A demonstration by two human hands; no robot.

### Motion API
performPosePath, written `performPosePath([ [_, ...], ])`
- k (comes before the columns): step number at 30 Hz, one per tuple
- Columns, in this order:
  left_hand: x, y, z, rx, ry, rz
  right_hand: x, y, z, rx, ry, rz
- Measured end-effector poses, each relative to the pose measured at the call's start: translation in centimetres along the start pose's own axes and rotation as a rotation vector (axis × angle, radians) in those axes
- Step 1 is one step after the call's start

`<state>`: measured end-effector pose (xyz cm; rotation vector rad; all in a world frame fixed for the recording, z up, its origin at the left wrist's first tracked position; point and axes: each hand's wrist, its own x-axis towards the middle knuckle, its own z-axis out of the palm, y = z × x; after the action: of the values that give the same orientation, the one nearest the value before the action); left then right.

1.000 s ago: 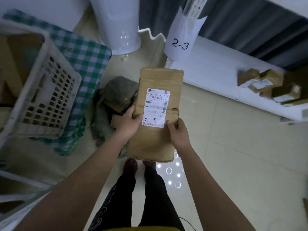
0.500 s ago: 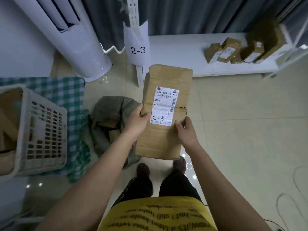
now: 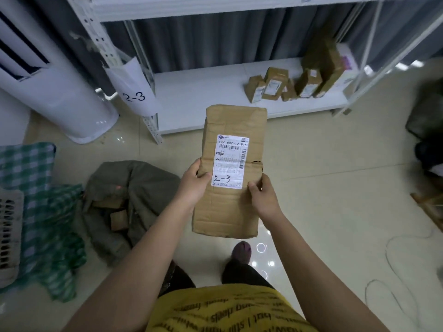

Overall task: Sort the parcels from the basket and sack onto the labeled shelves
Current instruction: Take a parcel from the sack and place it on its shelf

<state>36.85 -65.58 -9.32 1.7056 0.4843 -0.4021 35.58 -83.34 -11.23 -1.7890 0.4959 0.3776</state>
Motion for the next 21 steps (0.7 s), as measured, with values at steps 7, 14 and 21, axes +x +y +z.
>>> performPosePath([
  [7,2.7,4.3,8.4,-0.022,0.004,0.02,4.9,-0.8,-8.3,-0.015,0.018,-0.019],
  [14,8.6,7.9,11.4,-0.009,0.03,0.001,11.2,-2.9,-10.9,-0.001,0.011,-0.005],
  [21,15.9,13.1,14.4,-0.037,0.007,-0.018,18.4,-7.2,-14.2,-0.062,0.041,0.016],
])
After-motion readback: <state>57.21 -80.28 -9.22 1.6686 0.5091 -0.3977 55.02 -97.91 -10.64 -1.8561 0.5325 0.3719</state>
